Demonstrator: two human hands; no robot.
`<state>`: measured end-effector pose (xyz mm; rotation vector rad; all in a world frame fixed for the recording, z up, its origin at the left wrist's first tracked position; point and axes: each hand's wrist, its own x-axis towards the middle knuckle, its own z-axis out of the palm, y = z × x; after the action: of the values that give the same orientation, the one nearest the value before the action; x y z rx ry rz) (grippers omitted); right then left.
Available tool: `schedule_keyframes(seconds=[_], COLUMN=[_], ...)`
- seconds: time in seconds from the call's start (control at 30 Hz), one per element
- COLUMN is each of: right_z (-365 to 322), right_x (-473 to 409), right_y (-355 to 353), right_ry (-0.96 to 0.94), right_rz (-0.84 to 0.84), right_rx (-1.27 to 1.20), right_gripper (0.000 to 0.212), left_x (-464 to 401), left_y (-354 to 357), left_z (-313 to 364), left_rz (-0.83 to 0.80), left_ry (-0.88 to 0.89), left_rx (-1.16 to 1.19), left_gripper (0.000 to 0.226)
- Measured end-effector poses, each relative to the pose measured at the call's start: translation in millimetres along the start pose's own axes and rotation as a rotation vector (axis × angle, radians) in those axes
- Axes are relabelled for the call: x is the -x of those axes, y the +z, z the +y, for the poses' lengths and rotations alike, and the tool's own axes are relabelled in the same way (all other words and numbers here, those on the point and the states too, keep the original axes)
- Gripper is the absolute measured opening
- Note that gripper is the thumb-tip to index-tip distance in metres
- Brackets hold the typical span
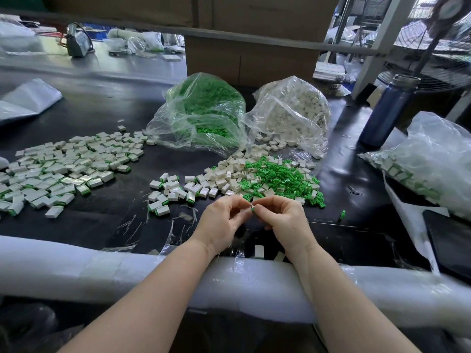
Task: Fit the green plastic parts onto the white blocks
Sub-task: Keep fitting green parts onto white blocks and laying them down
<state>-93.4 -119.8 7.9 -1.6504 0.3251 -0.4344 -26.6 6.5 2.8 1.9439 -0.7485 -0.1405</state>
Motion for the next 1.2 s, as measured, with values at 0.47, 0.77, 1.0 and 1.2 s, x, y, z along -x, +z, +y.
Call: schedule_keyframes(seconds=[0.47,0.77,1.0,1.2], right_z=[5.3,4.2,4.6,2.8], right_x=[-2.2,-1.5,-2.3,-0.7], right_y=[-0.4,-2.7,-1.6,-2.7], right_ry=[0.01,-0.012,-0.009,-0.004], right_rz=[-0.047,-0.09,-0.057,-0.079], right_rx=[0.157,0.225,0.191,0.203], right_gripper=[0.023,0.028,0.028,0.027], left_x=[1.3,1.2,3.2,2.1], left_y=[-3.7,-2.6,-3.7,-3.3], left_z=[-0.1,2.1,4.6,4.7], left_rz=[-0.068,-0.082,-0.067,-0.081], left_ry=[-0.029,0.032,0.059,0.041], left_rx=[-0.03,-0.163,-0.179,-0.174], left_gripper=[0.017,0.017,0.018,0.018])
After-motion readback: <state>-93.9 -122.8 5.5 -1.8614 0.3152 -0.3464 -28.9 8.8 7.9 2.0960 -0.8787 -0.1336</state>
